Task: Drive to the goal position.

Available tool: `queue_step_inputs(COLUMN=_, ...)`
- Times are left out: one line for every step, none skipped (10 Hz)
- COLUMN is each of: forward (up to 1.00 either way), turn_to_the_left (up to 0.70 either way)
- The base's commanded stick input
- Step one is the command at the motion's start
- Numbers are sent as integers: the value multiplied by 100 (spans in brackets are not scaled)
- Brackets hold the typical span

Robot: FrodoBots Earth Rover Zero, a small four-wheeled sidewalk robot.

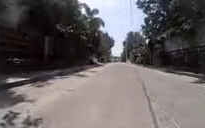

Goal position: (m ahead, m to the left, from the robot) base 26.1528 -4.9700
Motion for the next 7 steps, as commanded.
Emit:
queue_step_inputs(forward=100, turn_to_the_left=0)
queue_step_inputs(forward=100, turn_to_the_left=0)
queue_step_inputs(forward=100, turn_to_the_left=0)
queue_step_inputs(forward=100, turn_to_the_left=0)
queue_step_inputs(forward=100, turn_to_the_left=0)
queue_step_inputs(forward=100, turn_to_the_left=0)
queue_step_inputs(forward=100, turn_to_the_left=0)
